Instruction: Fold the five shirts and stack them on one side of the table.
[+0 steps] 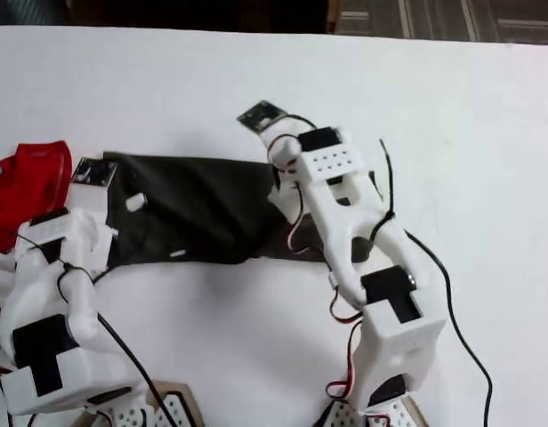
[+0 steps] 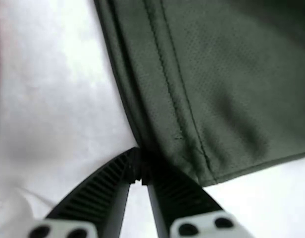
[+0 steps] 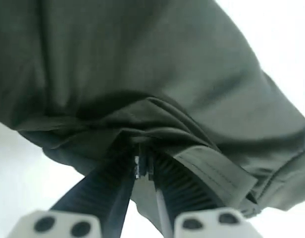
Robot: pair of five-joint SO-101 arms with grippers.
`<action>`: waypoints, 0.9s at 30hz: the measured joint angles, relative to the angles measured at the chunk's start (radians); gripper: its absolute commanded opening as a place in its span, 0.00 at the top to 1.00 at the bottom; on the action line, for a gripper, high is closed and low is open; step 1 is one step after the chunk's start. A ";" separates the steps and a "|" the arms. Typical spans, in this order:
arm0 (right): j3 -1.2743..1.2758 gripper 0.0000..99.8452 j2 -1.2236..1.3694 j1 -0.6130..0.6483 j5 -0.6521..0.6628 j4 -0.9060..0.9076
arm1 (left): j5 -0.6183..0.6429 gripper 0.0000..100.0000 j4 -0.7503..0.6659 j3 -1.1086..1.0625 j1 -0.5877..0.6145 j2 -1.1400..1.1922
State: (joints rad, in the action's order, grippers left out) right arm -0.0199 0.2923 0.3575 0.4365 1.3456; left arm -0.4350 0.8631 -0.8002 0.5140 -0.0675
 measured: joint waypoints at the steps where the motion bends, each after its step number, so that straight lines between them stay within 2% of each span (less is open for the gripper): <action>1: 0.000 0.98 -0.009 -0.017 0.000 0.014 | 0.000 0.97 0.000 0.000 0.000 0.000; 4: 0.000 0.98 -0.051 -0.054 0.000 0.075 | 0.000 0.97 0.000 0.000 0.000 0.000; 9: 0.015 0.98 -0.057 -0.038 0.000 0.121 | 0.000 0.97 0.000 0.000 0.000 0.000; 14: 0.051 0.98 -0.026 0.025 0.000 0.032 | 0.000 0.97 0.000 0.000 0.000 0.000; 19: 0.054 0.98 -0.011 0.031 0.000 -0.092 | 0.000 0.97 0.000 0.000 0.000 0.000; 27: 0.063 0.98 -0.005 0.032 0.000 -0.118 | 0.000 0.97 0.000 0.000 0.000 0.000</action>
State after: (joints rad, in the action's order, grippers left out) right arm 0.0430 0.2877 0.3897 0.4365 1.2275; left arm -0.4350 0.8631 -0.8002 0.5140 -0.0675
